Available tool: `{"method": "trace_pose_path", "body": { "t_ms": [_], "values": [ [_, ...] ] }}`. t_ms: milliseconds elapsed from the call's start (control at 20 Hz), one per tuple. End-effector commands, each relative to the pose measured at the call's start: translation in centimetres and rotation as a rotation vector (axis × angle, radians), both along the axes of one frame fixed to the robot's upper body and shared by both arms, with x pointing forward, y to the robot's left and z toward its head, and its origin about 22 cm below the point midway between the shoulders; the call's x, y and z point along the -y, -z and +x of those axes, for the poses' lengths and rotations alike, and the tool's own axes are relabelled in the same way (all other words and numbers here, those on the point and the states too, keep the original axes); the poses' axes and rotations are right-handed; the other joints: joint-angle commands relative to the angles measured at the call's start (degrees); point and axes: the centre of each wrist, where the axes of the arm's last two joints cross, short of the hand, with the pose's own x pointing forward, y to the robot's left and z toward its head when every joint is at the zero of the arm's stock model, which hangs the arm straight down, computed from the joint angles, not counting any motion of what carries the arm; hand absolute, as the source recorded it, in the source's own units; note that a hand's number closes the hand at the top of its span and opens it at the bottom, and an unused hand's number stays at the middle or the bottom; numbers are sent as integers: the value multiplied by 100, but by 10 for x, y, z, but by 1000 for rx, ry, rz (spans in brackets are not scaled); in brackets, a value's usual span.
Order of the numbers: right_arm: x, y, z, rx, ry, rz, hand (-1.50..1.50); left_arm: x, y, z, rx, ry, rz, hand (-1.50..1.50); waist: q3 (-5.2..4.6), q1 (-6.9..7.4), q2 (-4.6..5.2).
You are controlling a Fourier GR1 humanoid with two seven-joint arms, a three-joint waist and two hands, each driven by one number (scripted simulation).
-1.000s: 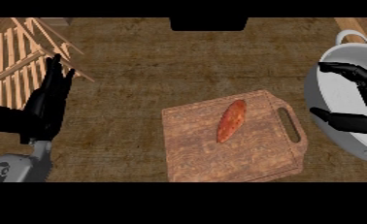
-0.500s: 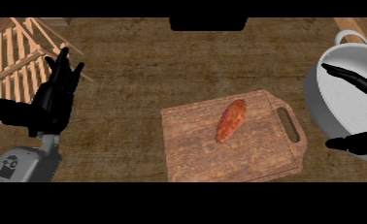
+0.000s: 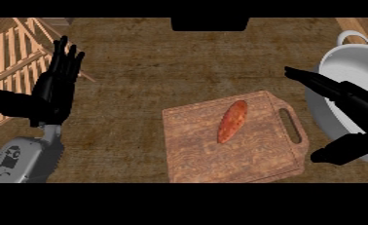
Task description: Pick the sweet potato from the cutting board and place it in the pot
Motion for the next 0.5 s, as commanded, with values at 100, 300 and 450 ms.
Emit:
{"method": "trace_pose_path", "body": {
  "t_ms": [100,300,450],
  "values": [
    [-40,2,-13,-90,46,-85,-150,3,-20,3,20,3,13,0,19,0,-14],
    [-47,15,-7,-144,45,-89,-150,-14,-18,13,36,-13,8,0,19,-5,-3],
    [-66,27,5,-177,36,-124,-150,15,0,-7,34,-2,6,0,20,34,0]
  ]
}}
